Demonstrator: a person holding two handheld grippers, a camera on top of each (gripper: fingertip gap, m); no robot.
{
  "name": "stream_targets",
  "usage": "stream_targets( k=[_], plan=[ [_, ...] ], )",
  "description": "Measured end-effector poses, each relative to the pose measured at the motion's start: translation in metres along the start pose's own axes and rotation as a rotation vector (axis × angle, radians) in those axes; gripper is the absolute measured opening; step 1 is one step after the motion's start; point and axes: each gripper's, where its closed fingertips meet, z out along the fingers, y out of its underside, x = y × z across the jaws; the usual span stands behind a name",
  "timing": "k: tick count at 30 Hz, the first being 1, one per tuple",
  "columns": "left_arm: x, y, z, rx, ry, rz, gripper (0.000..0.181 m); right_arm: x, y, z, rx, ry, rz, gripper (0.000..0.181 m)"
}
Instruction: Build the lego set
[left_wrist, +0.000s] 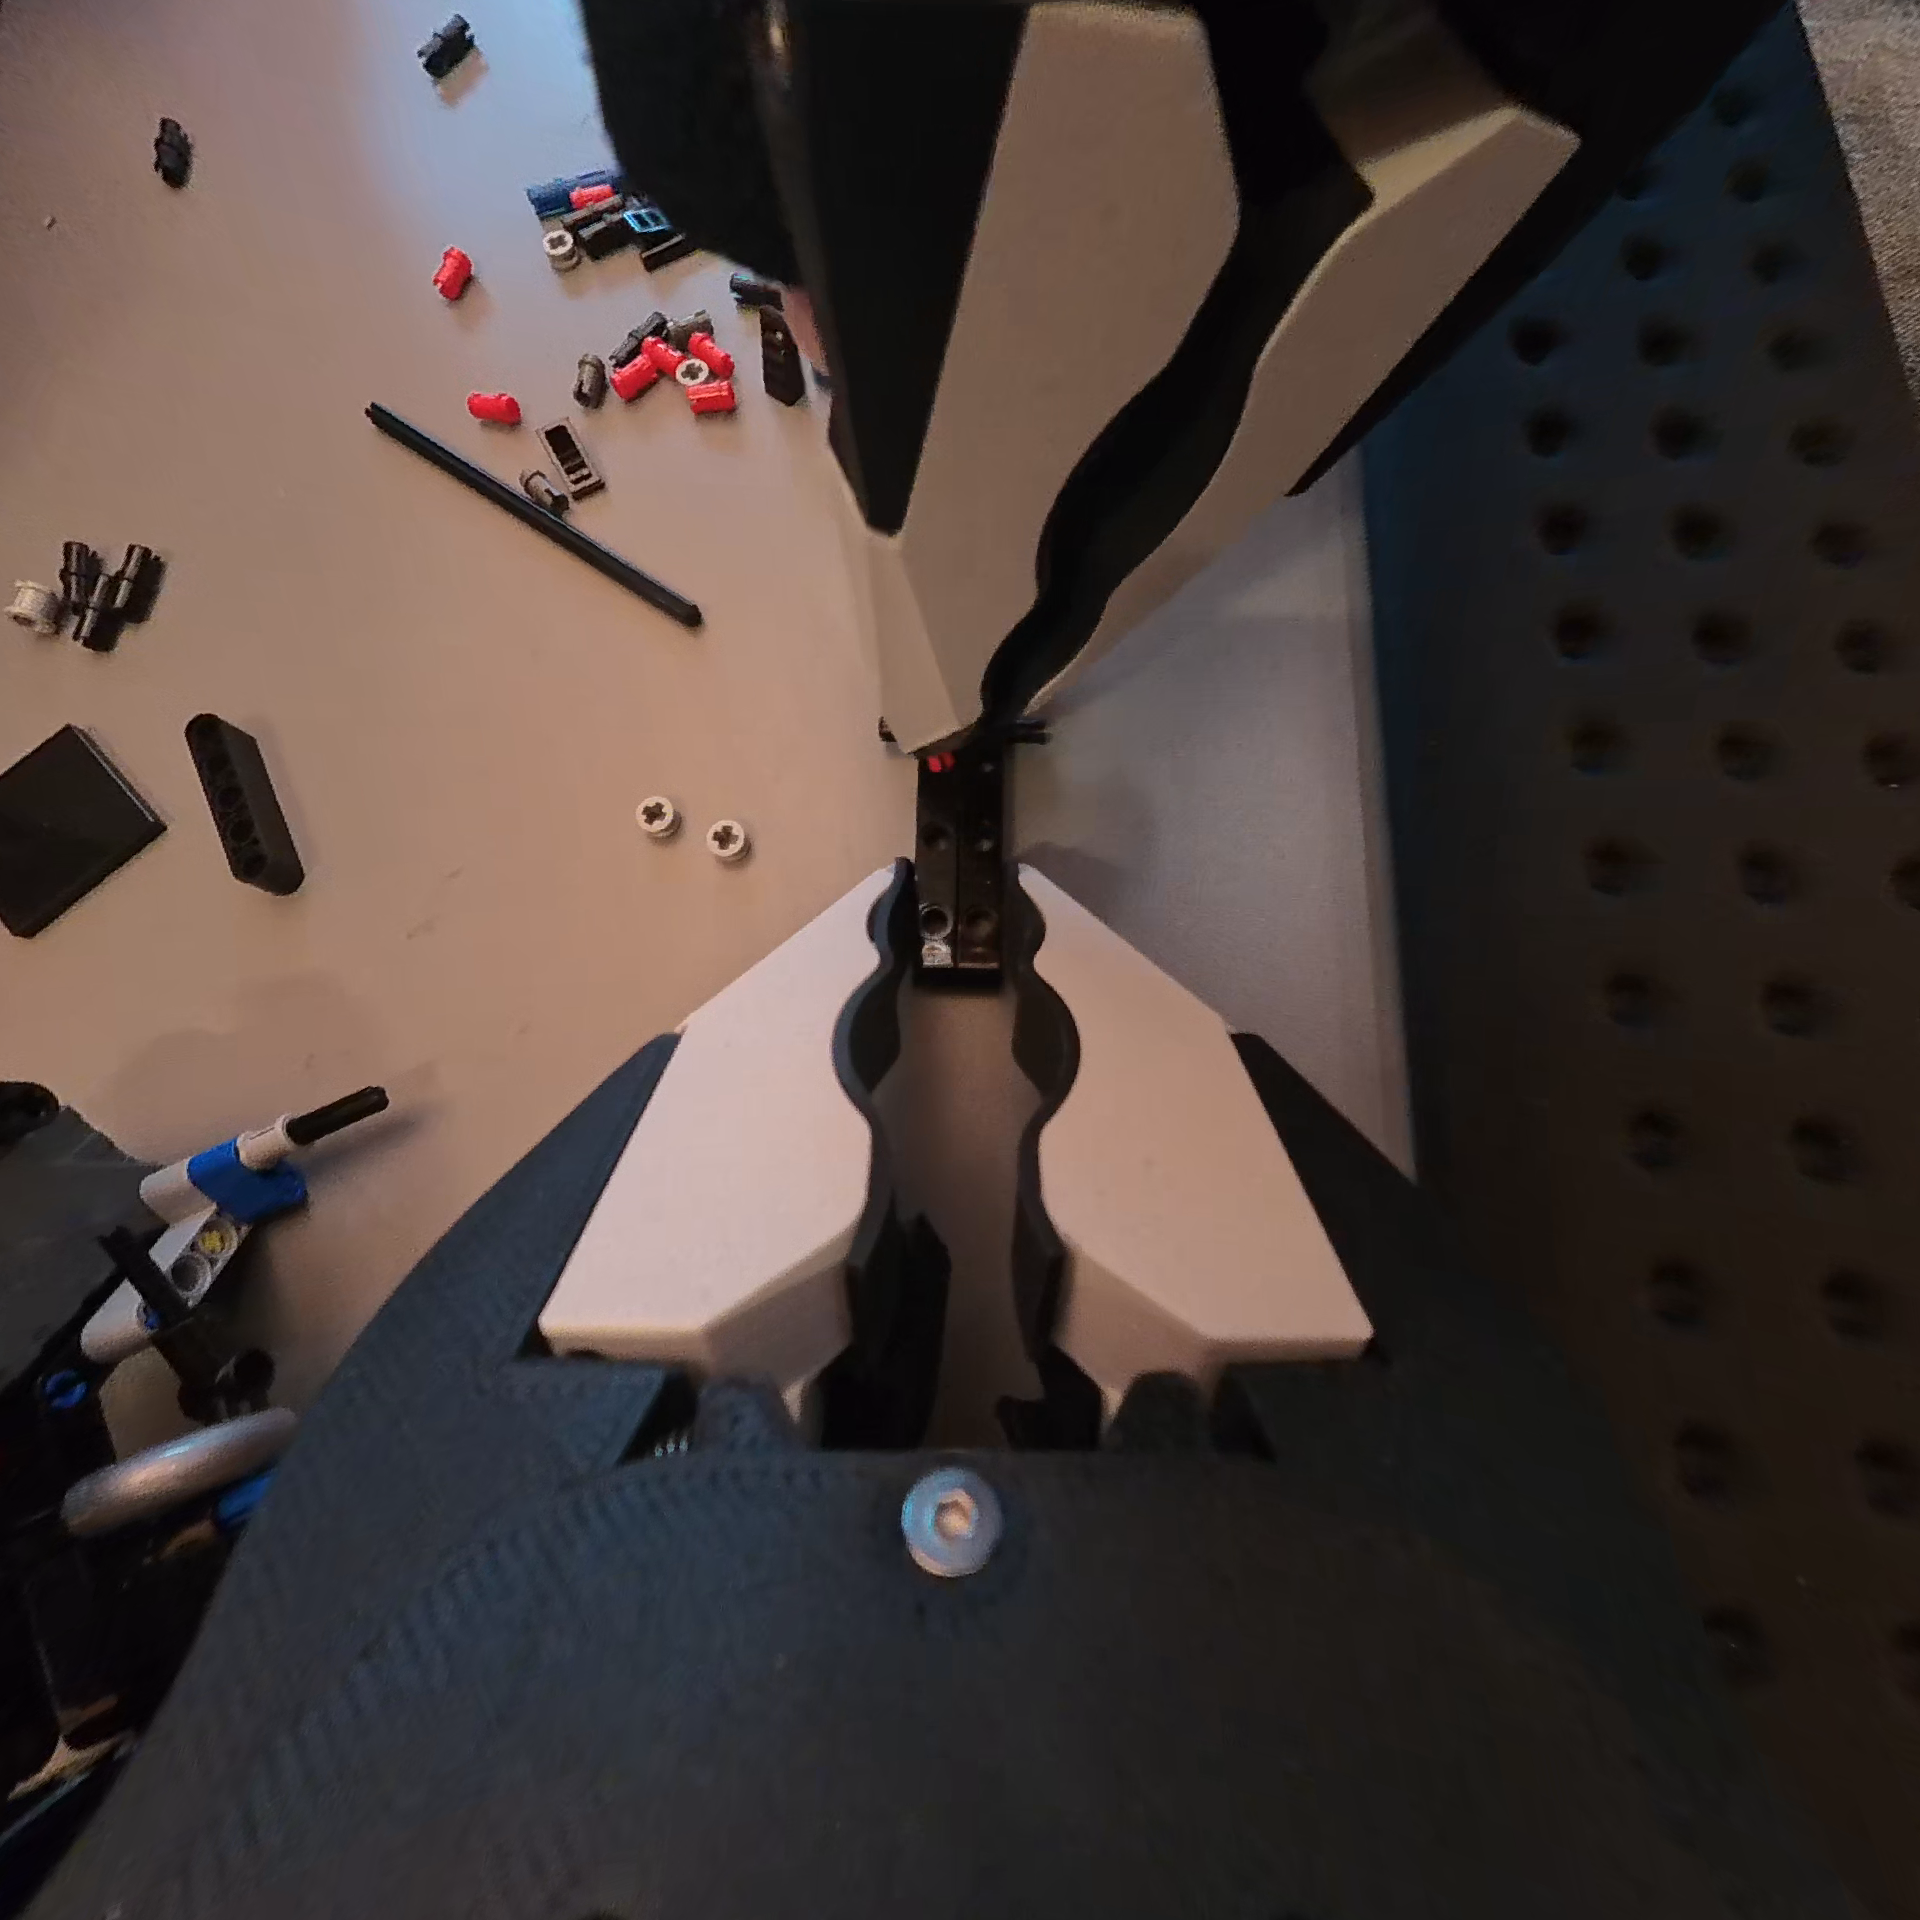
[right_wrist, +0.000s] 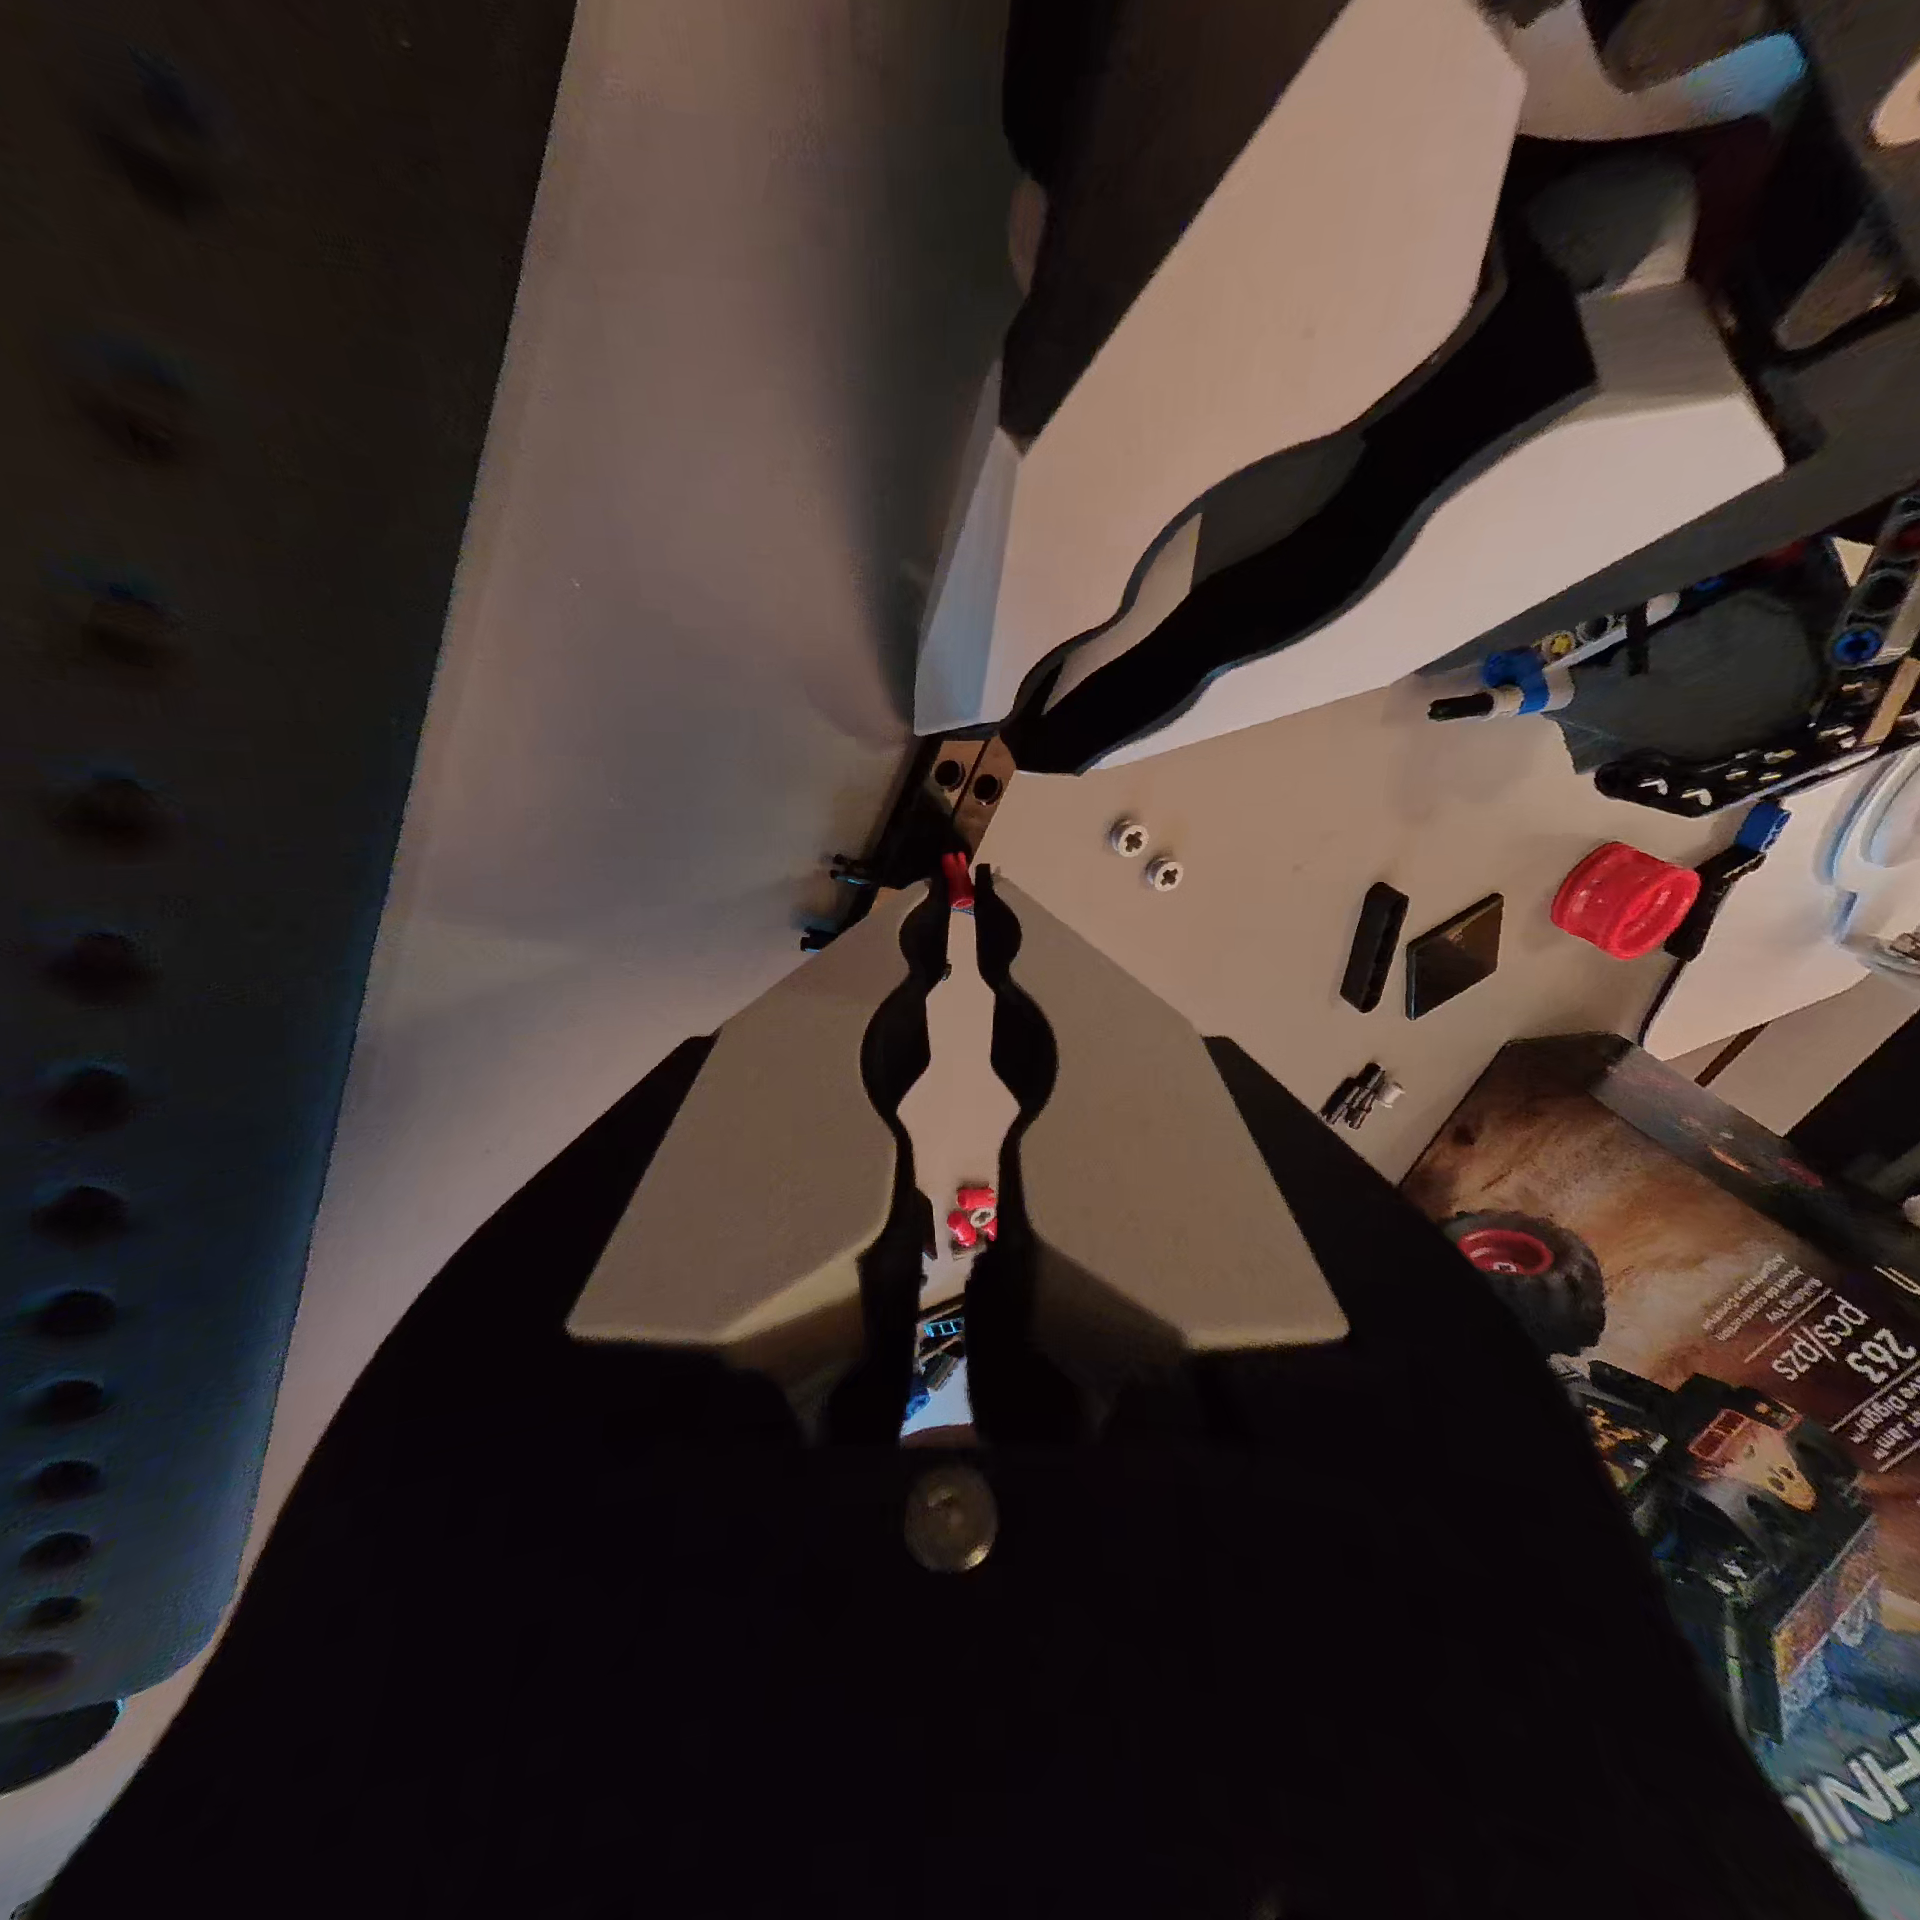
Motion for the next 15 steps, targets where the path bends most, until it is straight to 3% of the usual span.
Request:
stream_targets(
  k=[7, 15],
  plan=[
    [-0.003, -0.002, -0.002, 0.013, -0.015, -0.013, 0.019, 0.011, -0.008, -0.009, 0.158, 0.072, 0.126, 0.003],
    [0.005, -0.039, -0.023, 0.243, 0.072, -0.074, 0.011, 0.023, -0.020, -0.044, 0.379, 0.196, 0.184, 0.003]
  ],
)
